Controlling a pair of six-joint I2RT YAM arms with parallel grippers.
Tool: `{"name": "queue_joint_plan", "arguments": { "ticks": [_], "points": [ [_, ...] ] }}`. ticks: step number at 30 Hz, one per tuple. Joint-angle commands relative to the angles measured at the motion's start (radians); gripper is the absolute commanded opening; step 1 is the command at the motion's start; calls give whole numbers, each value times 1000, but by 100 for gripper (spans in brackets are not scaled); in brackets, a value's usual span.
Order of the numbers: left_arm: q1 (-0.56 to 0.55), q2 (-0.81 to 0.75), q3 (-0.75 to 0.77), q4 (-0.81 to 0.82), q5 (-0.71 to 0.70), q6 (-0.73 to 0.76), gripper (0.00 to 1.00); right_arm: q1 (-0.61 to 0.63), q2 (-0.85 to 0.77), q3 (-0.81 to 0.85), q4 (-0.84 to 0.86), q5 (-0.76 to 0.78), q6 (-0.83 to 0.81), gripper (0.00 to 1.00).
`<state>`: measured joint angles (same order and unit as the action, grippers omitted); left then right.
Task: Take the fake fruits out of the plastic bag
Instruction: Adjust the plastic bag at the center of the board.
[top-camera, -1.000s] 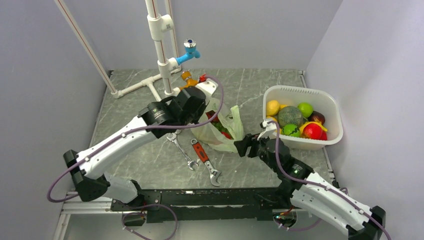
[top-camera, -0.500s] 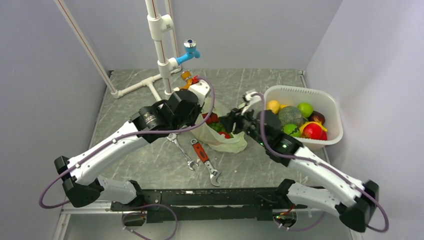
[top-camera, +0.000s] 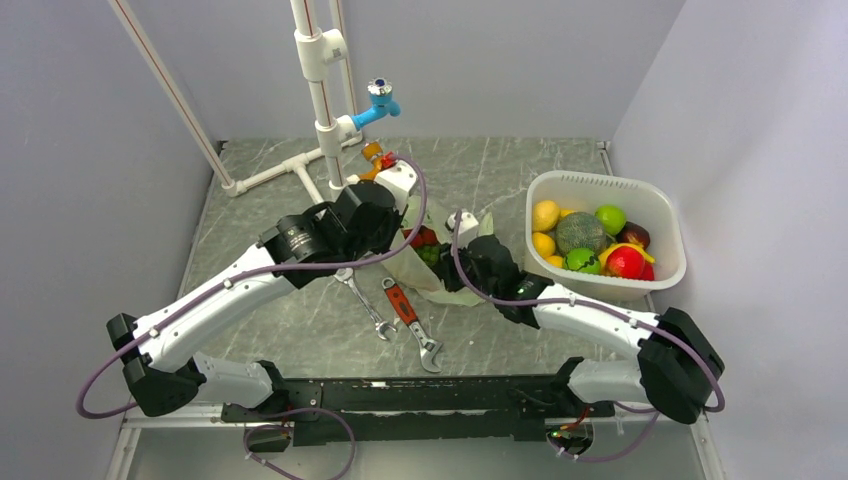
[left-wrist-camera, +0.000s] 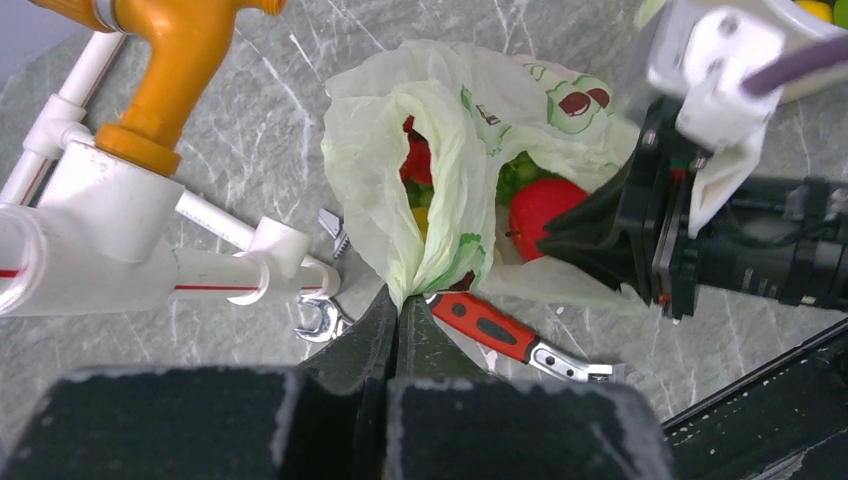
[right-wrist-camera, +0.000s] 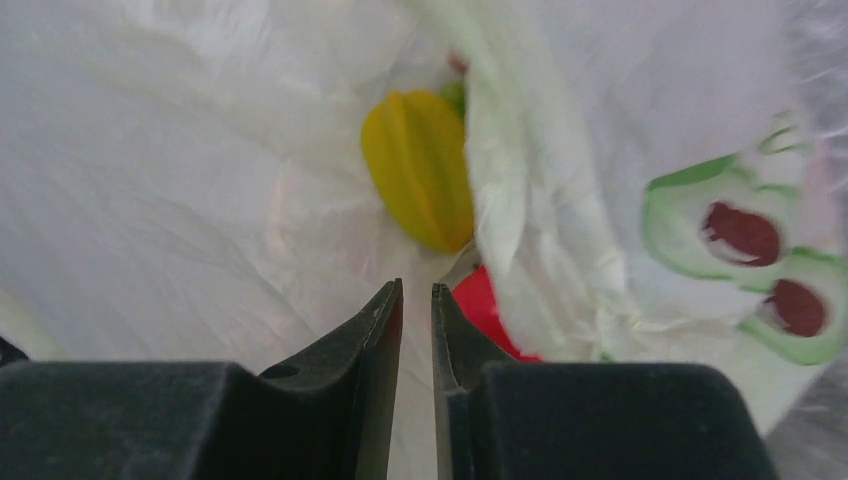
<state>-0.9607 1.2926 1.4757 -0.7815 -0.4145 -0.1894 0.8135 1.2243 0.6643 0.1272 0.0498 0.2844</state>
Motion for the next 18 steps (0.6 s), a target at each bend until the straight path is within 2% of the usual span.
{"name": "queue_joint_plan", "arguments": {
  "ticks": [1,4,9,18],
  "points": [
    [1,-25,-29,50,3,-31,0,52,8,-102,122,-162,13,20],
    [2,-30,-41,44,-13,-36,0,130,12,-169,189,-213,10,26],
    [2,-24,-40,-14,-26,-24,0,132,26,-189,202,-187,77,28],
    [1,-77,-120,-42,10,-66,0,130,-231,-191,76,121,90,57]
  ]
}}
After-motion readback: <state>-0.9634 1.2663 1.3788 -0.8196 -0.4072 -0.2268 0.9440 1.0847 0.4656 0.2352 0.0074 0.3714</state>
